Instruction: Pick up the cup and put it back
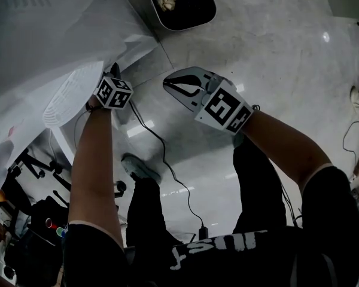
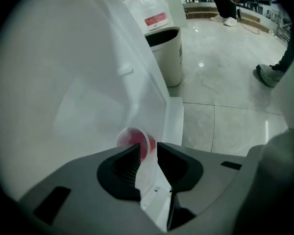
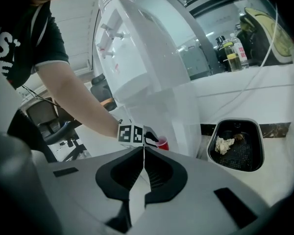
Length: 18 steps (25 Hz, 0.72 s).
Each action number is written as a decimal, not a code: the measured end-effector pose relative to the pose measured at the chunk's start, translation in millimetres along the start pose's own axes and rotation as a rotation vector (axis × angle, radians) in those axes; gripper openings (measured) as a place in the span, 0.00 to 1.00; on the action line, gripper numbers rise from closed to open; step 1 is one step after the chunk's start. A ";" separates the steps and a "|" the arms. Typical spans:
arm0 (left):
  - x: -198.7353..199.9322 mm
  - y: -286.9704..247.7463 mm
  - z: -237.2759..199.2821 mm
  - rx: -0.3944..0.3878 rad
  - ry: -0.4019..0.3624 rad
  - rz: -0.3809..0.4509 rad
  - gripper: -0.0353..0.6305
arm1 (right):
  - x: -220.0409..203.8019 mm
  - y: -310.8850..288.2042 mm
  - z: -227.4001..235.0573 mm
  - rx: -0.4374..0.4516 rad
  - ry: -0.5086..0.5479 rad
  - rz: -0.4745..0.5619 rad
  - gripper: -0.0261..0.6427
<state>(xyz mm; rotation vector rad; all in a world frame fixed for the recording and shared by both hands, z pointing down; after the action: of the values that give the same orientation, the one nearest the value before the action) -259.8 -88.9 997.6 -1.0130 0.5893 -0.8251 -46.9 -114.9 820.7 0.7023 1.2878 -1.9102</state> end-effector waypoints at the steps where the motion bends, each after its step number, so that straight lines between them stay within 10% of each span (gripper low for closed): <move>1: -1.2 -4.5 -1.7 -0.001 -0.005 -0.018 0.20 | -2.1 -0.6 0.8 0.000 -0.005 -0.002 0.09; 18: 20.4 19.8 17.9 -0.124 -0.017 -0.004 0.08 | -9.8 4.6 -8.0 -0.024 -0.046 -0.030 0.09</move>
<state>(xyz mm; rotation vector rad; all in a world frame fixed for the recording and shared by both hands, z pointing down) -228.2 -91.2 986.1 -1.1340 0.6299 -0.7903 -37.0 -106.0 822.9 0.6267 1.2970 -1.9205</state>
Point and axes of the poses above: the fingertips, and each gripper's own axes: y backward along the fingers, z to its right, x out of its top, the point moved 3 cm from there along y, backward along the fingers, and after that the axes turned 8 degrees about -z, right-handed, at the moved point
